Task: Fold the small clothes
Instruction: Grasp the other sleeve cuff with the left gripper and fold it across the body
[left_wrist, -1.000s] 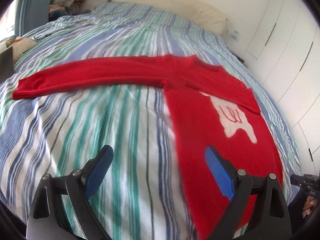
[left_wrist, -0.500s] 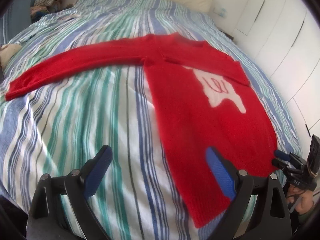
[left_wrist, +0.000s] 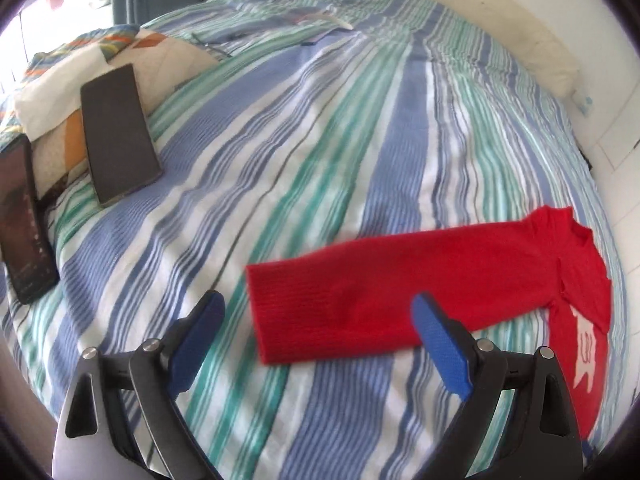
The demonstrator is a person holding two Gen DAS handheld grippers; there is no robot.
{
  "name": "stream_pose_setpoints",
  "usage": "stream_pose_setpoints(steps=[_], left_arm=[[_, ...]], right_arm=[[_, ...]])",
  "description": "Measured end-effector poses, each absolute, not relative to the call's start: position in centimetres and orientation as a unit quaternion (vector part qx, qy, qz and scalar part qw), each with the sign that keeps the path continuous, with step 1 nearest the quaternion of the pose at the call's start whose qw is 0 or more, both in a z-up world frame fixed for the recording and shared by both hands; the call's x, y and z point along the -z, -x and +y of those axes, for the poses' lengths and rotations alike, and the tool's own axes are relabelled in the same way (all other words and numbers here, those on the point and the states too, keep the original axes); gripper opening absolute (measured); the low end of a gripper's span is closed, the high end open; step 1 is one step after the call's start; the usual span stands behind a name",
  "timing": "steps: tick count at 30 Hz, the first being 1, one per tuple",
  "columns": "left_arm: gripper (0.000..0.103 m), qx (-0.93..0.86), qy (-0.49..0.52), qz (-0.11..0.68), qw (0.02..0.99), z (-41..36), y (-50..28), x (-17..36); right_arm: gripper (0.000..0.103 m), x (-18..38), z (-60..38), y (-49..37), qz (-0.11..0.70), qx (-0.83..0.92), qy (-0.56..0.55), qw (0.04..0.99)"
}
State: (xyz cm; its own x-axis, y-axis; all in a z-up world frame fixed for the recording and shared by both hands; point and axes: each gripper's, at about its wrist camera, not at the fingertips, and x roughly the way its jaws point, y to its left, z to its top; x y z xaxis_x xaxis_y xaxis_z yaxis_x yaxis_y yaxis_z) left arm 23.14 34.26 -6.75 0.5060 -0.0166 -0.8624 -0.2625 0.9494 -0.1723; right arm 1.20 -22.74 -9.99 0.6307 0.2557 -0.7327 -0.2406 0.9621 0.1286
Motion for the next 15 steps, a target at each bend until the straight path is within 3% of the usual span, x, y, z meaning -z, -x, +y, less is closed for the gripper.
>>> stream_pose_setpoints(steps=[3,9,10,11,12,15], left_arm=[[0.083,-0.065,0.16,0.52,0.837,35.1,-24.2,9.2],[0.083,-0.076,0.135,0.528,0.835,34.4,-25.0,11.4],[0.069,-0.079,0.134,0.524,0.837,34.2,-24.9,11.3],[0.026,-0.075,0.133,0.521,0.84,34.0,-24.9,11.0],[0.011,-0.06,0.147,0.522,0.838,34.1,-25.1,10.7],[0.006,-0.059,0.155,0.51,0.844,33.7,-25.2,8.2]], right_arm=[[0.051,10.0,-22.4,-1.3,0.406,-0.139,-0.008,0.903],[0.051,10.0,-22.4,-1.4,0.406,-0.141,-0.014,0.903],[0.051,10.0,-22.4,-1.3,0.405,-0.141,-0.015,0.903],[0.051,10.0,-22.5,-1.2,0.404,-0.142,-0.016,0.903],[0.051,10.0,-22.5,-1.2,0.404,-0.142,-0.017,0.903],[0.051,9.8,-22.6,-1.1,0.402,-0.144,-0.022,0.904]])
